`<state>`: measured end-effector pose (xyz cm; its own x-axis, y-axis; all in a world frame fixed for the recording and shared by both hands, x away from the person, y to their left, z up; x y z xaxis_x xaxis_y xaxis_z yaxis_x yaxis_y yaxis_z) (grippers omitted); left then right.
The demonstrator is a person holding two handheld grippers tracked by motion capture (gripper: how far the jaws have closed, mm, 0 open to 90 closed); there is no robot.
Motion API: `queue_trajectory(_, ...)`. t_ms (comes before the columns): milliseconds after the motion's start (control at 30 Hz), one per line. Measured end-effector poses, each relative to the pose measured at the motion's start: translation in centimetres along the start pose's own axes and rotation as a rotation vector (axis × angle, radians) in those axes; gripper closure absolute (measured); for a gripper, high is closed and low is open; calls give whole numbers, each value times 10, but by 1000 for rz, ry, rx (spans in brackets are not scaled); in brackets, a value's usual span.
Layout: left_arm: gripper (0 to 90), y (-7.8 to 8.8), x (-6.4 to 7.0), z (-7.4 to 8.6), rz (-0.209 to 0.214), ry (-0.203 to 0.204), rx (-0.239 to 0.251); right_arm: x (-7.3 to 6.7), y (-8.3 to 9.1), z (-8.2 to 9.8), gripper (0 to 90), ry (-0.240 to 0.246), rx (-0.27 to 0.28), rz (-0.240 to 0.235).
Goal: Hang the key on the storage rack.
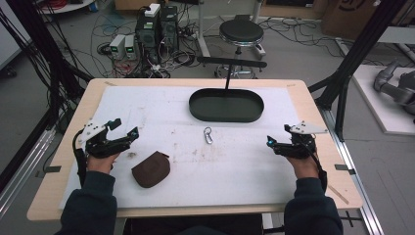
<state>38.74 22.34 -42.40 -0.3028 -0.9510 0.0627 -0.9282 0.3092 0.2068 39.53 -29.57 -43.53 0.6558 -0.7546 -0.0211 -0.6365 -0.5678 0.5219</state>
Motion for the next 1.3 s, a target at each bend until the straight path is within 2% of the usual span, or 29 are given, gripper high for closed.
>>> queue_trajectory(167,215,-1,-1,1,-10,-12,-3,2,-5,-1,199,-18,7,-11)
queue_trajectory(267,215,-1,-3,1,-14,-8,-3,0,-7,0,199,-6,-4,-19)
queue_trajectory(400,215,-1,-2,1,-17,-5,0,-2,-6,-2,199,-5,8,-21)
queue_trajectory(500,218,-2,-2,2,-7,7,-5,-6,-7,-3,199,5,10,-30)
queue_trajectory(633,218,0,-3,1,-14,1,1,-12,-11,-6,198,27,3,-42)
queue_trajectory(767,222,2,-1,3,-17,-8,0,-23,-16,-14,198,28,28,-70)
queue_trajectory(867,223,3,-1,5,-13,-16,-5,-35,-23,-23,199,56,40,-105)
queue_trajectory(1000,223,5,-3,6,-17,-14,-6,-47,-32,-35,203,78,55,-123)
queue_trajectory(1067,223,6,-5,7,-19,-11,-5,-51,-36,-41,254,82,75,-131)
queue_trajectory(1133,223,6,-6,8,-18,-10,-6,-53,-43,-46,259,69,85,-146)
queue_trajectory(1300,223,5,-6,8,-14,-15,-7,-60,-66,-59,275,52,66,-191)
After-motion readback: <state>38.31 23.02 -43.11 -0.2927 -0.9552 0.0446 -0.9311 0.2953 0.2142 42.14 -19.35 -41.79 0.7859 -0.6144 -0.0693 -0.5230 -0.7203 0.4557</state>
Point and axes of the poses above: each handheld gripper's, and its own axes: y roughly backward along the jaws, z roughly out of its underside, x roughly to its right, the point moved 7 cm from there along -y, roughly forward along the jaws, and after that the axes turned 12 degrees about -z, right-handed, at the moved point
